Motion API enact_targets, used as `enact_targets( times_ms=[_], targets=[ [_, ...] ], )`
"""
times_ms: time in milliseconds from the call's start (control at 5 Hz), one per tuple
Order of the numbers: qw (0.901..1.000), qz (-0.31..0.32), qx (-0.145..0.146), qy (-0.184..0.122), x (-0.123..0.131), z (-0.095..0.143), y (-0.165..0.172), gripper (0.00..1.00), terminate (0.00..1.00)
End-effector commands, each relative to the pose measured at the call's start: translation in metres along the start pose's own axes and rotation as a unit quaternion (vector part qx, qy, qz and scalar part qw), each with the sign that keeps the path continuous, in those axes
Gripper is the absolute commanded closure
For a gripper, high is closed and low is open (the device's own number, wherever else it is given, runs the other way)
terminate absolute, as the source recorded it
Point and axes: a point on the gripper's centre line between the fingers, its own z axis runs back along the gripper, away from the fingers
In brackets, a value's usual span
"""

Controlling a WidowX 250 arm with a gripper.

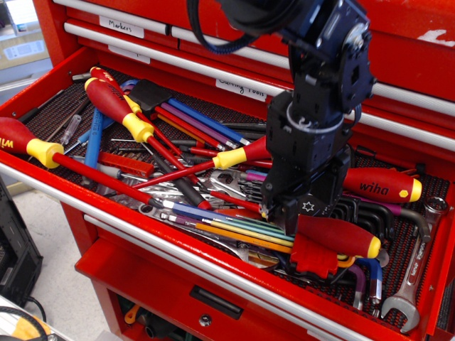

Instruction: Pick up red srewdriver

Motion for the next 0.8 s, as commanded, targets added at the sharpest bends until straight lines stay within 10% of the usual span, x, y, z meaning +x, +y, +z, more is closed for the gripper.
enact_targets(
  times_ms=[0,200,400,600],
  targets=[
    [0.9990,0.028,-0.031,0.015,-0.003,-0.018,-0.010,0.00,0.00],
    [0.9984,0.023,-0.038,0.034,-0.002,-0.033,-0.013,0.00,0.00],
    [0.9981,0.027,-0.012,0.054,-0.001,-0.041,-0.016,1.00,0.00],
    [0.9979,0.014,-0.008,0.062,-0.003,-0.038,-0.013,1.00,0.00]
  ],
)
